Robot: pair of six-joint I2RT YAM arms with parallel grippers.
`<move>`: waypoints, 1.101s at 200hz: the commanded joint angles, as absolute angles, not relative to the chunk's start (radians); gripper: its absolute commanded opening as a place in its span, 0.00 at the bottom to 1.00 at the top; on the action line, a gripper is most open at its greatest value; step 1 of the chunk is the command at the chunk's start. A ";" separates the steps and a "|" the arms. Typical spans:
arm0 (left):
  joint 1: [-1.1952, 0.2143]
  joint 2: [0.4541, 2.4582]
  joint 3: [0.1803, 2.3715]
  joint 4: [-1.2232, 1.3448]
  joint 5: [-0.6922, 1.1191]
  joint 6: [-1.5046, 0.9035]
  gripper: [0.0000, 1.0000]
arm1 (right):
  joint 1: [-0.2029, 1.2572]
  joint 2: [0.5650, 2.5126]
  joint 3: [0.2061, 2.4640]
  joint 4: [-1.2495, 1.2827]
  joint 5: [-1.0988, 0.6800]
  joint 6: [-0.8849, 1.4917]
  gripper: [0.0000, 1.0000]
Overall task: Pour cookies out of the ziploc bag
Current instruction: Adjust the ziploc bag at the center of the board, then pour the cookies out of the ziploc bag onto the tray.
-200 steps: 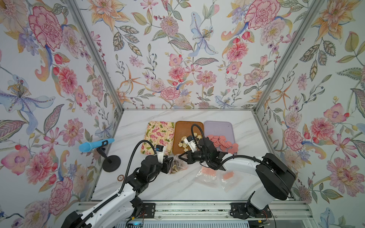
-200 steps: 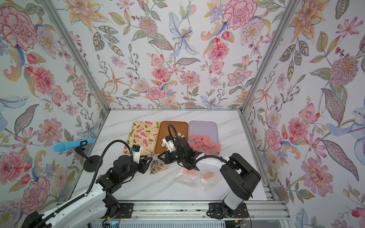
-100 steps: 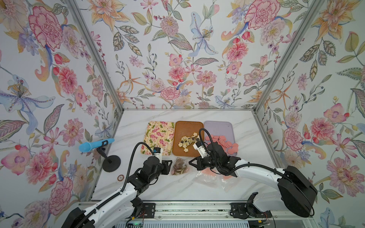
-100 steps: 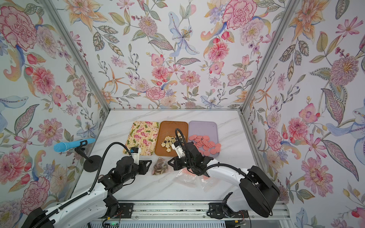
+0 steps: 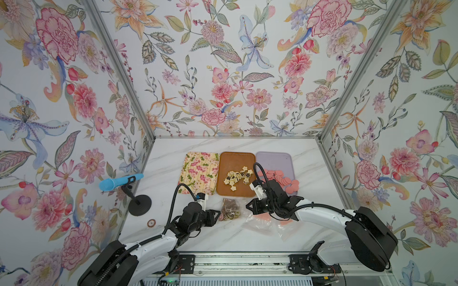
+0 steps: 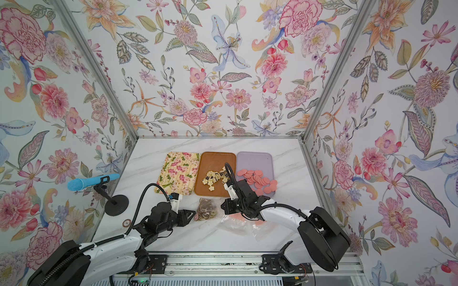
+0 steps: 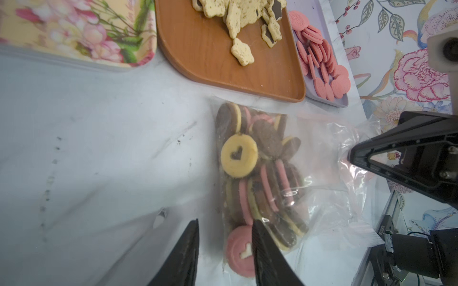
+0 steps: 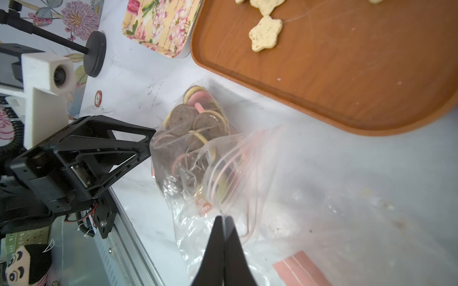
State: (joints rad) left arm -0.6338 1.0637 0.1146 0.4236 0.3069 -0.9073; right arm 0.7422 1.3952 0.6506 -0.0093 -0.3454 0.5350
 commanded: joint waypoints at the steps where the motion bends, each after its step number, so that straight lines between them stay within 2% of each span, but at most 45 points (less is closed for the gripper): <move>1: -0.624 1.126 0.088 0.609 0.368 -0.948 0.40 | 0.724 1.386 0.653 -0.104 -0.278 0.505 0.00; 54: -0.623 1.306 0.093 0.819 0.456 -0.976 0.38 | 0.713 1.386 0.667 -0.118 -0.278 0.491 0.00; 103: -0.623 1.366 0.100 0.897 0.504 -0.985 0.37 | 0.710 1.400 0.675 -0.108 -0.285 0.491 0.00; 138: -0.623 1.406 0.093 0.948 0.526 -0.997 0.32 | 0.711 1.405 0.684 -0.107 -0.285 0.488 0.00; 176: -0.626 1.284 0.077 0.797 0.493 -0.968 0.32 | 0.711 1.407 0.683 -0.105 -0.281 0.491 0.00; 220: -0.682 0.969 -0.007 0.493 0.442 -1.022 0.37 | 0.710 1.415 0.686 -0.093 -0.288 0.492 0.00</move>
